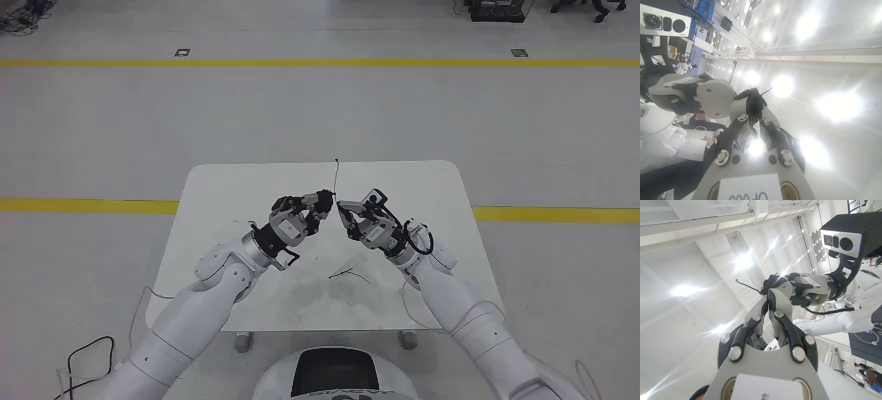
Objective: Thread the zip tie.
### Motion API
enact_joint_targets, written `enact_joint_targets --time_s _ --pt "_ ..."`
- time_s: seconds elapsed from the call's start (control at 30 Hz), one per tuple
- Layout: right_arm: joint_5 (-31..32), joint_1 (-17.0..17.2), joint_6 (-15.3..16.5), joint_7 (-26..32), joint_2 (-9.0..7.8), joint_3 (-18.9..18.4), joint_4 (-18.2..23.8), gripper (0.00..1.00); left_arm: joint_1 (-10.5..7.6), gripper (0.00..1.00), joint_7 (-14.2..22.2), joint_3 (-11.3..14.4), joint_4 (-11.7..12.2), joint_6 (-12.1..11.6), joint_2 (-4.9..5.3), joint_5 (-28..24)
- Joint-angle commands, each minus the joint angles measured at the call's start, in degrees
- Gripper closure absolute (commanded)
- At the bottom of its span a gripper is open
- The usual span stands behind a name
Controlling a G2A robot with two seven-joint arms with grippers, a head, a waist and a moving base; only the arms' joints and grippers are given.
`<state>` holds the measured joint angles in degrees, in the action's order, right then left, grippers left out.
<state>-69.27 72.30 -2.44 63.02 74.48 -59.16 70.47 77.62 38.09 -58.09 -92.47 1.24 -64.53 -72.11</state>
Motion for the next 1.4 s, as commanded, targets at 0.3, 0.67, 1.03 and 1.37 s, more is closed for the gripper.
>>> enact_joint_targets --time_s 0.3,0.67,1.03,1.37 --pt "0.73 0.79 -0.56 -0.14 -0.05 -1.36 0.17 1.00 0.28 1.00 -0.22 -0.64 0.06 -0.06 -0.34 -0.08" --pt "1.43 1.43 -0.91 -0.23 -0.03 -2.32 0.25 1.00 0.43 1.00 -0.31 -1.09 0.27 0.01 -0.69 0.21" --pt "2.02 1.84 -1.14 -0.31 -0.05 -3.34 -0.24 1.00 0.54 1.00 -0.39 -1.51 0.38 0.44 -0.95 0.90" --pt "2.48 2.27 -1.37 -0.38 -0.03 -3.93 -0.41 1.00 0.57 1.00 -0.21 -1.78 0.51 0.94 -1.20 1.09"
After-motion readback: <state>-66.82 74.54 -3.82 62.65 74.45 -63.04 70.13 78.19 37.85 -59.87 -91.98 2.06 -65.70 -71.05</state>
